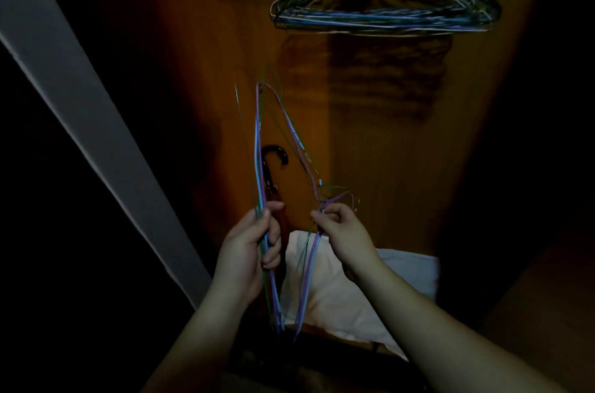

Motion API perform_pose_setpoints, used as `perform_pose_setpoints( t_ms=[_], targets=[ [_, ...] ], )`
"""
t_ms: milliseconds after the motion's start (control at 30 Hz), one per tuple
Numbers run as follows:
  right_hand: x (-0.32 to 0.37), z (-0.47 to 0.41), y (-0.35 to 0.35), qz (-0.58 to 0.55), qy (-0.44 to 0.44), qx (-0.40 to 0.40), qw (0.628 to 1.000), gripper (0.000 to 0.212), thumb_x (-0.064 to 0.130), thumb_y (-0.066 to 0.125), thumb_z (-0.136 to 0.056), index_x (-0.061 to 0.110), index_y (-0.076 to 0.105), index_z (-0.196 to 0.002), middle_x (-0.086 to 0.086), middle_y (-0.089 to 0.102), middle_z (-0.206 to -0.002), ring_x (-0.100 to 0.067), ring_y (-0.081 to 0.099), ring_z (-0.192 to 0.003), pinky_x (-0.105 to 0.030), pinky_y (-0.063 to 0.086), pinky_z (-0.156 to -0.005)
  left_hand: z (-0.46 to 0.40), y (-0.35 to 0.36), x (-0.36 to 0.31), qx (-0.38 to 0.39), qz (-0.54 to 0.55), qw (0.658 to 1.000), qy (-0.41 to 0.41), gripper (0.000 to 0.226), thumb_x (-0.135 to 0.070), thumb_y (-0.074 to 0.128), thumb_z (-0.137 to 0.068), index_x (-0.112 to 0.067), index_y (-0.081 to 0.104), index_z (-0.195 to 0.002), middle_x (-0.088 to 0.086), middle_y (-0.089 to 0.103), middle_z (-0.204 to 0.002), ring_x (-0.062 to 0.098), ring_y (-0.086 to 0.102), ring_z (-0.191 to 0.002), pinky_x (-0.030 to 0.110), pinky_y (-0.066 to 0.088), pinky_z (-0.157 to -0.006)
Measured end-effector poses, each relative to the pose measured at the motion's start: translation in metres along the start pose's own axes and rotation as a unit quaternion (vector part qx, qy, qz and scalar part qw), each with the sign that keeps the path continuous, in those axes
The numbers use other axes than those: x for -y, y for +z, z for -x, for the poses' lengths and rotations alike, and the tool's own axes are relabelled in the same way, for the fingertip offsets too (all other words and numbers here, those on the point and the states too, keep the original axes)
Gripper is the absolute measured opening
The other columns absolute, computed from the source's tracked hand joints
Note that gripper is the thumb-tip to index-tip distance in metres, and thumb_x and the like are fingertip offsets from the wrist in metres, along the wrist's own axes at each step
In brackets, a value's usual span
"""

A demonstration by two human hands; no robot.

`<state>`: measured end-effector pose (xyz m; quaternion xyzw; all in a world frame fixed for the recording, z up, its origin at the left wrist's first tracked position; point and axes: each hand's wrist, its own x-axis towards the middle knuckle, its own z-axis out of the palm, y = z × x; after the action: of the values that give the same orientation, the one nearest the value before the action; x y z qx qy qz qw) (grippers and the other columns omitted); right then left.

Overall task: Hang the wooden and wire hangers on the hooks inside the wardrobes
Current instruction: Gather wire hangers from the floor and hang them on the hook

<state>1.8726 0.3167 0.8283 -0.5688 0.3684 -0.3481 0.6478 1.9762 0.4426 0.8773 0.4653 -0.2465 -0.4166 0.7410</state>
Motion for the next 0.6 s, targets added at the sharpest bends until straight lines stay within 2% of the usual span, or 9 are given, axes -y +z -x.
perform_pose_setpoints(
  t_ms=[67,167,333,433,533,600],
  targets=[
    [0.002,0.004,-0.001,0.07,-0.031,-0.014,0.997,0.021,0.032,0.071,-0.087,0.019,0.059,-0.099,0.01,0.055,-0.074,-0.002,0.052,-0.065,-0.016,0.04,-0.061,0.003,0.001,0.005,-0.008,-0.013,1.0,0.022,0.021,-0.016,0.043,-0.097,-0.007,0.06,-0.106,0.002,0.041,-0.059,0.008,0.027,-0.036,0.016,0.021,-0.036],
    [0.002,0.01,-0.006,0.129,-0.077,-0.045,0.988,0.009,0.027,0.067,-0.09,0.023,0.06,-0.094,0.01,0.06,-0.075,0.008,0.054,-0.06,-0.008,0.038,-0.053,0.007,0.005,0.01,-0.024,-0.012,0.999,0.039,0.022,-0.018,0.042,-0.099,-0.007,0.06,-0.106,0.003,0.042,-0.059,0.009,0.027,-0.035,0.016,0.022,-0.036],
    [-0.001,0.017,-0.012,0.158,-0.116,-0.07,0.978,0.006,0.019,0.062,-0.093,0.024,0.06,-0.091,0.006,0.061,-0.072,0.003,0.051,-0.054,-0.012,0.037,-0.05,0.012,0.012,0.02,-0.075,-0.01,0.995,0.059,0.029,-0.029,0.041,-0.102,-0.006,0.059,-0.104,0.005,0.047,-0.059,0.011,0.031,-0.034,0.017,0.024,-0.037],
    [-0.003,0.018,-0.014,0.166,-0.121,-0.07,0.976,0.004,0.02,0.059,-0.095,0.023,0.062,-0.094,0.006,0.06,-0.07,-0.001,0.05,-0.055,-0.015,0.038,-0.051,0.012,0.014,0.025,-0.123,-0.048,0.988,0.083,0.026,-0.026,0.041,-0.103,-0.008,0.059,-0.099,0.005,0.055,-0.063,0.013,0.042,-0.038,0.02,0.033,-0.037],
    [-0.005,0.018,-0.015,0.148,-0.117,-0.076,0.979,0.009,0.02,0.055,-0.097,0.027,0.061,-0.093,0.0,0.065,-0.079,-0.004,0.056,-0.063,-0.025,0.051,-0.06,0.012,0.012,0.027,-0.157,-0.095,0.978,0.096,0.024,-0.023,0.04,-0.104,-0.011,0.059,-0.095,0.003,0.065,-0.07,0.015,0.056,-0.05,0.022,0.045,-0.044],
    [-0.006,0.016,-0.019,0.136,-0.118,-0.078,0.981,0.018,0.02,0.052,-0.099,0.033,0.058,-0.088,-0.001,0.067,-0.085,0.0,0.058,-0.065,-0.019,0.05,-0.058,0.011,0.011,0.026,-0.166,-0.113,0.974,0.102,0.025,-0.021,0.038,-0.105,-0.014,0.058,-0.092,-0.001,0.065,-0.068,0.015,0.057,-0.053,0.022,0.047,-0.047]
  ],
)
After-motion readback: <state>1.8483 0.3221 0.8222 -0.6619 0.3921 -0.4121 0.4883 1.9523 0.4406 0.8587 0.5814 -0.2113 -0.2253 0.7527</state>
